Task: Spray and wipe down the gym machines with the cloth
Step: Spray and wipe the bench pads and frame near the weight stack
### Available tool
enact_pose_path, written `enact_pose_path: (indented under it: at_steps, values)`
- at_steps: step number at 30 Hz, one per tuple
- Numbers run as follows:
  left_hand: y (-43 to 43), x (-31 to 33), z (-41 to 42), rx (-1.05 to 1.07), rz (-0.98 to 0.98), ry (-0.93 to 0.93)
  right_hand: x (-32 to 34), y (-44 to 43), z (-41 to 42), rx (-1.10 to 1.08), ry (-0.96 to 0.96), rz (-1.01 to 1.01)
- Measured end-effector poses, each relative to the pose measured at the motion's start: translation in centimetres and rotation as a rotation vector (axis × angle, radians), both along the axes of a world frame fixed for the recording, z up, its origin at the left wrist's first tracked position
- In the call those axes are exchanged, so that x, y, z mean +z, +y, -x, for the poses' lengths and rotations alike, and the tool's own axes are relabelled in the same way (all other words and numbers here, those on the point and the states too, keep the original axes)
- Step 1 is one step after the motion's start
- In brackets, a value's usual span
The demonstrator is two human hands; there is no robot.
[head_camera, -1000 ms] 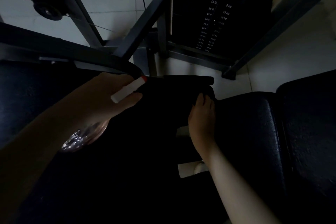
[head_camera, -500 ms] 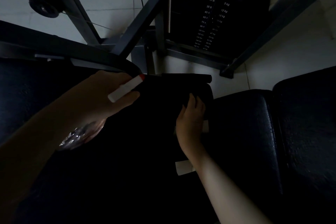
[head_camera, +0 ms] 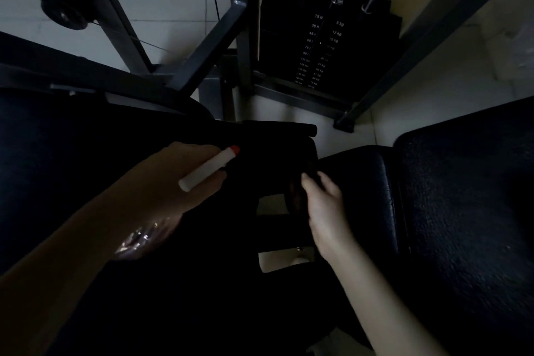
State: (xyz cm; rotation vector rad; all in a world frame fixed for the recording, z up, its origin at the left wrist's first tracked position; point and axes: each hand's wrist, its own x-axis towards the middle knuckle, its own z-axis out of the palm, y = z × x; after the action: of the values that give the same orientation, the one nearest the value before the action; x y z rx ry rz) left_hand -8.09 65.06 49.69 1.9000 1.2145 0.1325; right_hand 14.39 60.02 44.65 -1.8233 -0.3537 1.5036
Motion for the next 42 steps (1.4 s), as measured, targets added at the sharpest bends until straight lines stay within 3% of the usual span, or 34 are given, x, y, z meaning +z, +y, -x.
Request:
enact_pose_path:
  at_steps: [4, 8, 11, 13, 18, 31, 42]
  values:
    - [-1.7, 0.8, -2.4, 0.039, -0.02, -0.031, 4.5, -1.0, -1.8, 0.211, -0.395, -0.242]
    - [-3.2, 0.8, -4.1, 0.017, -0.043, -0.122, 7.3, -1.5, -4.1, 0.6, -1.217, -0.543]
    - [-4.5, 0.6, -5.3, -0.053, -0.114, -0.122, 8.6, -2.2, -6.3, 0.708, -1.489, -0.531]
    - [-5.5, 0.4, -6.1, 0.044, -0.073, -0.183, 9.3, -2.7, -8.3, 0.758, -1.596, -0.466]
    - [-7.4, -0.9, -8.3, 0.199, -0.019, -0.314, 9.6, -3.0, -11.4, 0.914, -1.736, -0.465]
    - [-8.3, -2.7, -12.0, 0.301, 0.129, -0.298, 8.2, -2.8, -11.7, 0.819, -1.753, -0.552]
    - [-11.6, -1.0, -12.3, -0.001, 0.111, -0.181, 8.1, -2.8, -11.7, 0.823, -1.759, -0.545]
